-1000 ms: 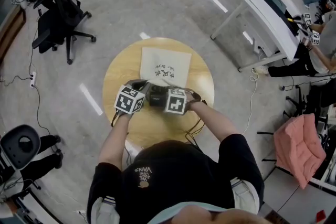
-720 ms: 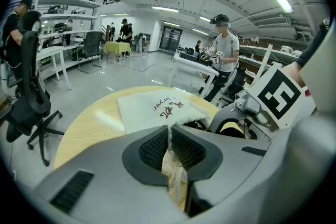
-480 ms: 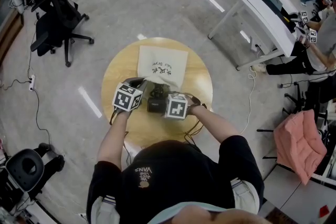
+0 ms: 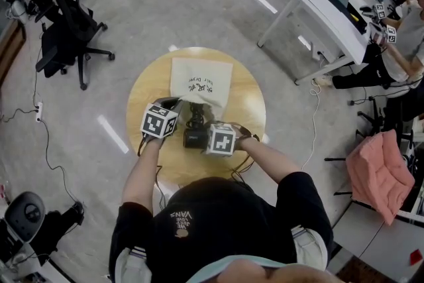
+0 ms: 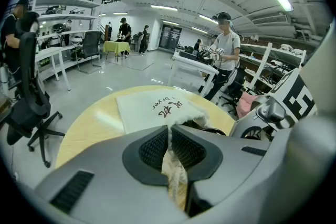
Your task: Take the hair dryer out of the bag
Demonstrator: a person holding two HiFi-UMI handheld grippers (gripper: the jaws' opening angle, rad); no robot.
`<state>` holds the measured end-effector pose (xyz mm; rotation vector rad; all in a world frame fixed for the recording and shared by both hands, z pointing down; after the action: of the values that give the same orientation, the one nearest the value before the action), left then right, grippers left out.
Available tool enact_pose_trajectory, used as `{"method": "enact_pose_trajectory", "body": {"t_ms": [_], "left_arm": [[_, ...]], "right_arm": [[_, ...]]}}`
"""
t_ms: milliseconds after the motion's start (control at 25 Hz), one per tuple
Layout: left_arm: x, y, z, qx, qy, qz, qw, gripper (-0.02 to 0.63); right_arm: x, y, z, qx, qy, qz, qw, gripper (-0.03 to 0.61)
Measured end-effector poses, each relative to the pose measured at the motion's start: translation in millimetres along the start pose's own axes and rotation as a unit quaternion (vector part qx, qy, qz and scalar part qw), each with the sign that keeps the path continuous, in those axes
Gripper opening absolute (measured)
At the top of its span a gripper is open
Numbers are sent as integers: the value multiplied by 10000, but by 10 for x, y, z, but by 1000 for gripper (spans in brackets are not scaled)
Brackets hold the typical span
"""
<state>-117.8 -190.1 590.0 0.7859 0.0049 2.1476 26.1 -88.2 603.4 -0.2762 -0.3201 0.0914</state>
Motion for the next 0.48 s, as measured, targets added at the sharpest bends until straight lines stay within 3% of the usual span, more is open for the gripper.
{"method": "enact_pose_trajectory", "body": {"t_ms": [480], "left_arm": [[-15, 39, 13, -4, 3, -54, 10000, 38]], "right_arm": [[-61, 313, -39, -102, -328, 225, 9992, 355]]}}
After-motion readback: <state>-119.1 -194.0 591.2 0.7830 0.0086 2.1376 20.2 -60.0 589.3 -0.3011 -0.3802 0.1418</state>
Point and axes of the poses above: the fingertips, and each gripper's own axes: z forward along the fingers, y to its left, x out of its underside, the point moved 10 cm from there along -z, backward along the fingers, and after that the axes turned 10 degrees about y, right-handed, at the moved point
